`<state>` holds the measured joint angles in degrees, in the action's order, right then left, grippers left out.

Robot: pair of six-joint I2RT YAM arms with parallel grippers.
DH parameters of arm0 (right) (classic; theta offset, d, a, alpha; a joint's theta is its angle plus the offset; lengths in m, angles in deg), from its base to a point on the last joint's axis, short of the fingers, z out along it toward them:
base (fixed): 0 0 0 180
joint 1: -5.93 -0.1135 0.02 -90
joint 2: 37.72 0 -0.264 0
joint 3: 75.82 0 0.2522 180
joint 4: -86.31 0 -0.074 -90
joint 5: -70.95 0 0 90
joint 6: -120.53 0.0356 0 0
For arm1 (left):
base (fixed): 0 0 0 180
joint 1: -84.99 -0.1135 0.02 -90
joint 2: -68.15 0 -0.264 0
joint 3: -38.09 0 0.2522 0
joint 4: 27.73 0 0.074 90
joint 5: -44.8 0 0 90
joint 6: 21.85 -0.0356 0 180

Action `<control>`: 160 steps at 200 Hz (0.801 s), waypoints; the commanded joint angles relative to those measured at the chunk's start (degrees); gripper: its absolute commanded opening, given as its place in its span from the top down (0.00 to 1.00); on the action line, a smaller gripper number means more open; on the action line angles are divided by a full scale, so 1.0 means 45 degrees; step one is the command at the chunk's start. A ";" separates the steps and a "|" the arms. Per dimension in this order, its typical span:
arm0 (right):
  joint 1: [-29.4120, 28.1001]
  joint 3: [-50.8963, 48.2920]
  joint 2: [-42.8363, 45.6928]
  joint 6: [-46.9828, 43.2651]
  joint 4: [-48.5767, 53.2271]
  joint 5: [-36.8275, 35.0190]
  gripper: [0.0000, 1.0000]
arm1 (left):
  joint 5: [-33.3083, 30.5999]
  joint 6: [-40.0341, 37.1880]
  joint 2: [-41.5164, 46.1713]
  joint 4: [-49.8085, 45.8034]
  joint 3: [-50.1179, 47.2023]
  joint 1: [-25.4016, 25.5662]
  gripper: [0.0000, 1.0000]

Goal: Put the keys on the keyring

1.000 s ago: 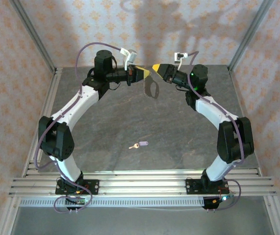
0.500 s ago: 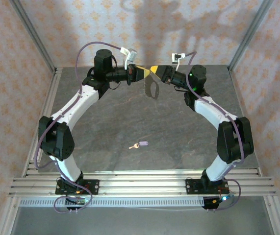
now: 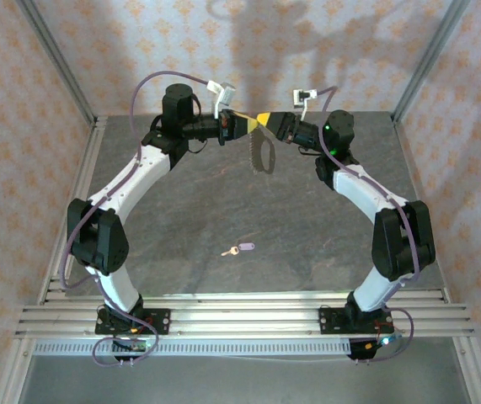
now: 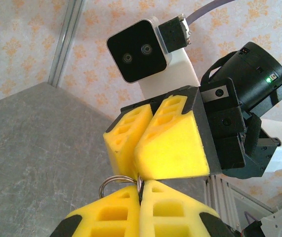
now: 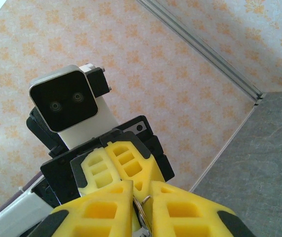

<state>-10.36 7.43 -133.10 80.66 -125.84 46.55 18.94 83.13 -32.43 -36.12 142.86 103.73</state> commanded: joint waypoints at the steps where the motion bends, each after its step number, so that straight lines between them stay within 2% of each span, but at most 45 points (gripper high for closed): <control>1: -0.0138 -0.0019 0.0227 -0.0313 -0.0546 0.0776 0.86 | 0.0062 0.0020 -0.0187 0.0176 0.0635 0.0034 1.00; 52: -0.0134 -0.0404 0.0613 -0.0900 0.0111 0.0735 0.87 | 0.0083 -0.0030 -0.0248 0.0058 0.0769 0.0019 1.00; 94: -0.0101 -0.0558 0.0667 -0.1099 0.0388 0.0564 0.80 | 0.0102 -0.0029 -0.0267 0.0058 0.0832 0.0015 1.00; 98: -0.0093 -0.0591 0.0667 -0.1096 0.0385 0.0541 0.82 | 0.0101 -0.0053 -0.0267 0.0041 0.0842 0.0015 1.00; 107: -0.0077 -0.0647 0.0654 -0.1083 0.0348 0.0527 0.95 | 0.0102 -0.0051 -0.0267 0.0019 0.0871 0.0015 1.00; 114: -0.0077 -0.0682 0.0665 -0.1043 0.0291 0.0502 0.98 | 0.0102 -0.0029 -0.0287 0.0015 0.0890 0.0015 1.00; 160: -0.0041 -0.0853 0.0686 -0.0885 0.0156 0.0518 0.84 | 0.0122 -0.0030 -0.0338 -0.0020 0.0949 0.0015 1.00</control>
<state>-9.92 4.66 -131.72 76.98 -123.92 45.90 19.38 83.13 -33.72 -38.72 143.75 103.75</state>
